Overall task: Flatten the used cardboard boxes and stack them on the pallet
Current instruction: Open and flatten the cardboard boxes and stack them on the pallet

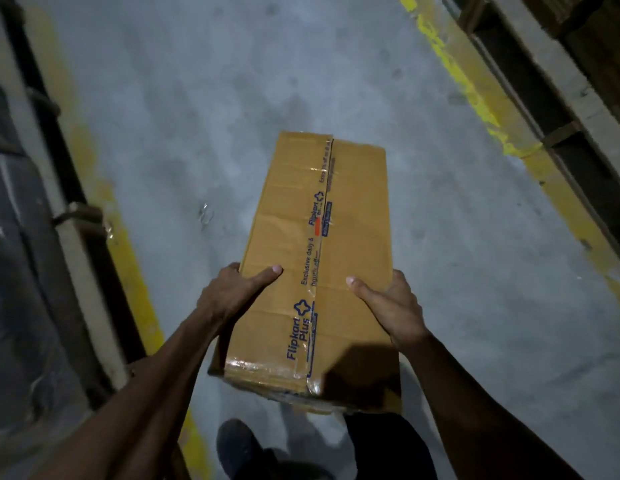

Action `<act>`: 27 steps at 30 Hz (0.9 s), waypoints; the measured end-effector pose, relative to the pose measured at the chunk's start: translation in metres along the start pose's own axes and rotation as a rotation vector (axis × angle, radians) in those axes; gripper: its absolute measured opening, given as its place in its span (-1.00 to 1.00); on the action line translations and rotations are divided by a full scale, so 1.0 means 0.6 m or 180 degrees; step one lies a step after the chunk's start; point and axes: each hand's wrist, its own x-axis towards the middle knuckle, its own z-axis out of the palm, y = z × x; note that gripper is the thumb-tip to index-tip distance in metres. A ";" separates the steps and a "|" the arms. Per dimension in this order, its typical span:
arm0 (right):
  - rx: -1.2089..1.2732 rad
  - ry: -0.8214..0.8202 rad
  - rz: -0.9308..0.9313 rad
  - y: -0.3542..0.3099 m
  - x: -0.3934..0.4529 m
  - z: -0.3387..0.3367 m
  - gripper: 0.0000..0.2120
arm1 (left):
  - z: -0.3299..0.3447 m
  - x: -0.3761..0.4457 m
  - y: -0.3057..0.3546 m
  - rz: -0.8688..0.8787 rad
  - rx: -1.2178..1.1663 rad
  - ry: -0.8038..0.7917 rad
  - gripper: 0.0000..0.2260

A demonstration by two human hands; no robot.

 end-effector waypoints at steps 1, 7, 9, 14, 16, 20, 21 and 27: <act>-0.0123 -0.0064 -0.0029 0.005 -0.012 0.031 -0.19 | -0.006 -0.011 -0.047 -0.0092 -0.0169 0.0043 -0.21; -0.0672 -0.0179 -0.0265 0.045 -0.078 0.206 -0.16 | -0.020 -0.041 -0.301 -0.0353 -0.0948 0.0257 -0.18; -0.0750 -0.0176 -0.0347 0.063 -0.097 0.263 -0.25 | -0.019 -0.047 -0.376 -0.0368 -0.1087 0.0410 -0.20; -0.0890 0.0037 -0.0489 0.133 -0.111 0.376 -0.15 | 0.009 -0.044 -0.503 -0.0312 -0.1218 0.0576 -0.30; -0.0897 0.0107 -0.0534 0.162 -0.107 0.401 -0.16 | 0.031 -0.035 -0.536 -0.0221 -0.1277 0.0571 -0.39; -0.1012 0.0275 -0.0605 0.211 -0.085 0.434 -0.16 | 0.084 -0.009 -0.591 -0.0137 -0.1377 0.0597 -0.23; -0.1041 0.0302 -0.0633 0.224 -0.075 0.442 -0.16 | 0.100 0.000 -0.604 -0.0136 -0.1403 0.0612 -0.22; -0.1000 0.0355 -0.0607 0.312 -0.034 0.478 -0.16 | 0.174 0.027 -0.646 -0.0133 -0.1551 0.0712 -0.13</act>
